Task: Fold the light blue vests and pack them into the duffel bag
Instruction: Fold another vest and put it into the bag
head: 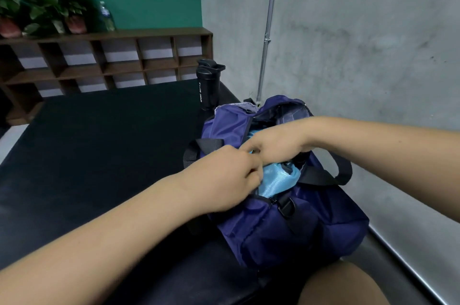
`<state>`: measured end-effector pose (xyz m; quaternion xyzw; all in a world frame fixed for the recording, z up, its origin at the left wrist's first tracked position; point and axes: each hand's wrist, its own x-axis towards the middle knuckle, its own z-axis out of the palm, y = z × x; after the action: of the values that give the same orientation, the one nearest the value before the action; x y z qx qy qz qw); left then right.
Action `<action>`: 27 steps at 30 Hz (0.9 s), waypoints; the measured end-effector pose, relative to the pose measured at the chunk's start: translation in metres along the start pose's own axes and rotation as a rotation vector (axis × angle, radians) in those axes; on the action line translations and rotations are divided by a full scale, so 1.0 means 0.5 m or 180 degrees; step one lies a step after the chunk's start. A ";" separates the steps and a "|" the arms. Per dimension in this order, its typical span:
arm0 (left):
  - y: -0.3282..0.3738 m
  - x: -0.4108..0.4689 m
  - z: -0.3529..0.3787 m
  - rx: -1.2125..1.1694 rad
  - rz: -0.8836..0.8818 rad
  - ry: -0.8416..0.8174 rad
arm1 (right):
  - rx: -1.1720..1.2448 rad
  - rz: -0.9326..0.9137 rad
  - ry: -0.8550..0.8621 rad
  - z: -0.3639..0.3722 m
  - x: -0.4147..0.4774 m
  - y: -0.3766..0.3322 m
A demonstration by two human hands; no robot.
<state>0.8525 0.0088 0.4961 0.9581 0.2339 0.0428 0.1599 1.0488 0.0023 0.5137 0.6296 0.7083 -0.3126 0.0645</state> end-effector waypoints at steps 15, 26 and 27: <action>0.017 0.099 0.037 0.0576 -0.0186 -0.0424 | -0.2308 -0.0461 0.1705 0.066 -0.165 0.181; 0.017 0.099 0.013 0.0726 0.0006 -0.0390 | -0.2261 -0.0951 0.2206 -0.014 -0.243 0.168; 0.022 0.102 0.014 0.0797 0.0061 -0.0524 | -0.2290 -0.0946 0.2214 -0.019 -0.251 0.170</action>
<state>0.9036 0.0210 0.4936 0.9730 0.2144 -0.0639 0.0575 1.1557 -0.0987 0.5517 0.5269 0.8322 0.1724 -0.0074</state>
